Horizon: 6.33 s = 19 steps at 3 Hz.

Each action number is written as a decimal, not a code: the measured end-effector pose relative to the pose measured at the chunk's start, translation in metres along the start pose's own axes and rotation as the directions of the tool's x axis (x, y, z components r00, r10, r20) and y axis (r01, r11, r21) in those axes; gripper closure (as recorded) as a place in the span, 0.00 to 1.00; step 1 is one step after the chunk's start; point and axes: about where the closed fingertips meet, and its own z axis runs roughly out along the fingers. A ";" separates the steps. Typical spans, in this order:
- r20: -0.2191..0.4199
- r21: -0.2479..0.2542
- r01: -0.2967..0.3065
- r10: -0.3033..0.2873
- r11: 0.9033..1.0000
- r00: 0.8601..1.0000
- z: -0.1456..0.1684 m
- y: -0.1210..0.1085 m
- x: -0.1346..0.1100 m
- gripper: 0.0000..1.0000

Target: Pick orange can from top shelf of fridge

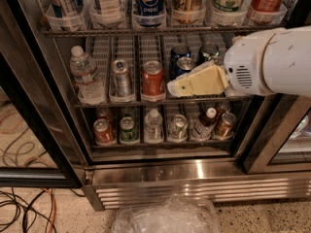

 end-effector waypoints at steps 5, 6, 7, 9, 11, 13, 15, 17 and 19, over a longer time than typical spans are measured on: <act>0.302 0.038 -0.180 0.160 0.983 0.940 0.024 0.047 -0.078 0.00; 0.362 0.130 -0.217 0.158 0.967 0.919 0.018 0.066 -0.089 0.00; 0.411 0.186 -0.225 0.133 0.956 0.902 0.010 0.057 -0.103 0.00; 0.416 0.202 -0.250 0.148 0.947 0.897 0.018 0.061 -0.095 0.09; 0.470 0.237 -0.321 0.181 0.917 0.864 0.033 0.051 -0.099 0.29; 0.526 0.293 -0.303 0.112 0.907 0.843 0.038 0.029 -0.125 0.29; 0.530 0.350 -0.280 0.057 0.894 0.846 0.042 0.013 -0.126 0.29; 0.504 0.412 -0.258 0.018 0.874 0.864 0.049 -0.009 -0.116 0.28; 0.476 0.460 -0.227 -0.022 0.858 0.879 0.063 -0.030 -0.116 0.28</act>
Offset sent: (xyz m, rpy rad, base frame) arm 0.0055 -0.0018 0.0091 0.0060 -0.0365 -0.0180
